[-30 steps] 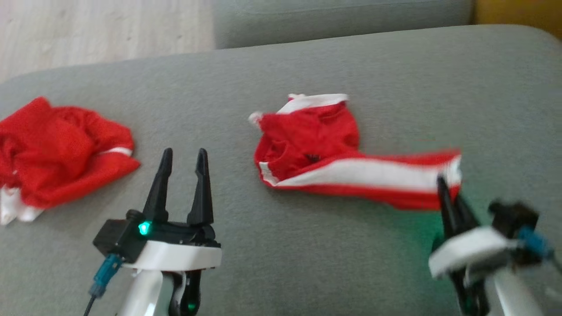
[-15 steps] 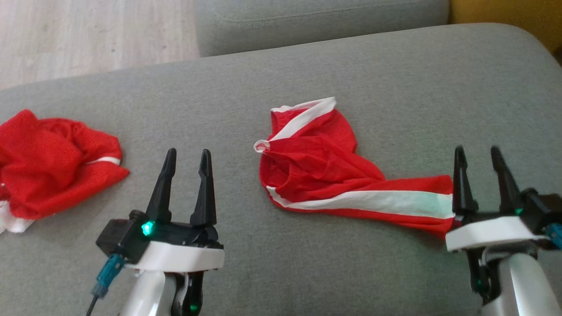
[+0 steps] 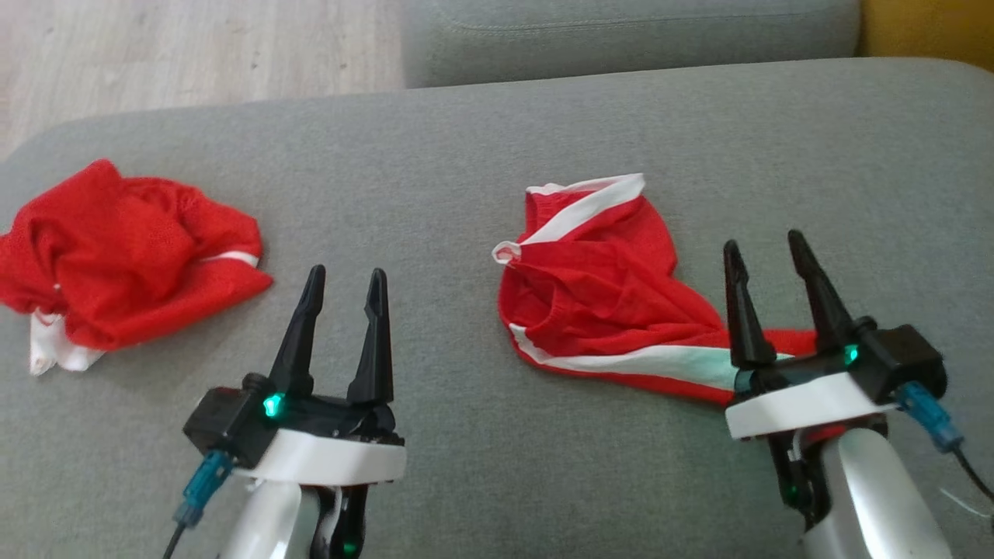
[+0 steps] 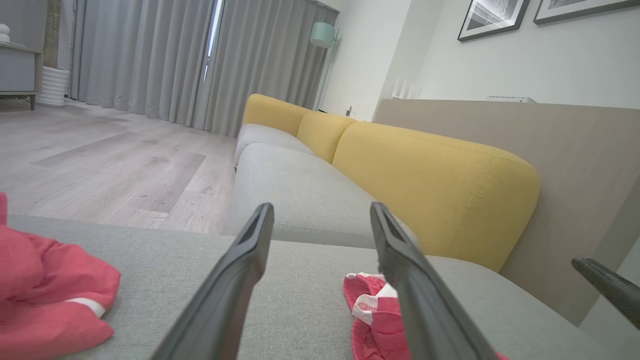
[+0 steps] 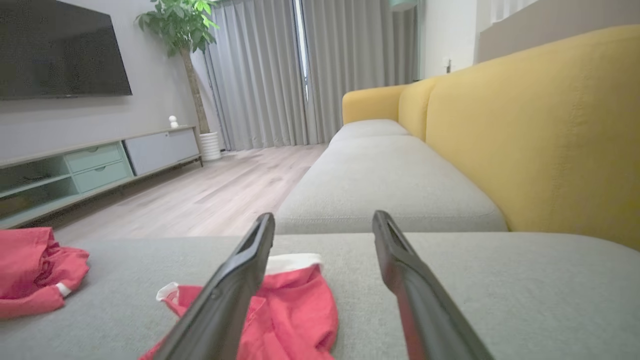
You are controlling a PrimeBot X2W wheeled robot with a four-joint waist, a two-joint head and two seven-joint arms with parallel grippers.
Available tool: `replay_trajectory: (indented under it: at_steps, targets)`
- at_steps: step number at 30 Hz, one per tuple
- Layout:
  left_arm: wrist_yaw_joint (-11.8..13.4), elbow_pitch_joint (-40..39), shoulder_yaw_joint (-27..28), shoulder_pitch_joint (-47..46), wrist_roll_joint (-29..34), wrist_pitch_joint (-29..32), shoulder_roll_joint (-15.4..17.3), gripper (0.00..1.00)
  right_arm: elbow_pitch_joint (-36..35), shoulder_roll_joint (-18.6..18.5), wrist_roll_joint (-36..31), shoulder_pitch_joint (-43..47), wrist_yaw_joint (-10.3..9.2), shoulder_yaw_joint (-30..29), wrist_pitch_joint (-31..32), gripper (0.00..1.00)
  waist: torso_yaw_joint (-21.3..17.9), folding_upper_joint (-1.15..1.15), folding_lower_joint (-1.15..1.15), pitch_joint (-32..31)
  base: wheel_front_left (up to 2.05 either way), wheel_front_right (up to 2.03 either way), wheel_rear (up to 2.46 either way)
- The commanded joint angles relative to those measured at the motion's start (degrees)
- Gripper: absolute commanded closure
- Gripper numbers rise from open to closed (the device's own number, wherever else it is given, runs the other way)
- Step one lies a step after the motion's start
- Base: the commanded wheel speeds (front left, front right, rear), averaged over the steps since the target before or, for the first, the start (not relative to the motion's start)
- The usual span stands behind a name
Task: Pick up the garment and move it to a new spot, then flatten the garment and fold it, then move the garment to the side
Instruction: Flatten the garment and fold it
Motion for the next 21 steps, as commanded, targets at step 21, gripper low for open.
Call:
replay_trajectory:
  at_steps: [21]
  targets:
    - [-0.2, -1.3, -1.7, -4.0, -0.8, -0.3, 0.1, 0.0, 19.5, -0.7, -2.5, -15.2, 0.39, 6.0, 7.7, 0.0, 8.1, 0.0, 0.0, 5.9, 0.0, 0.0, 0.0]
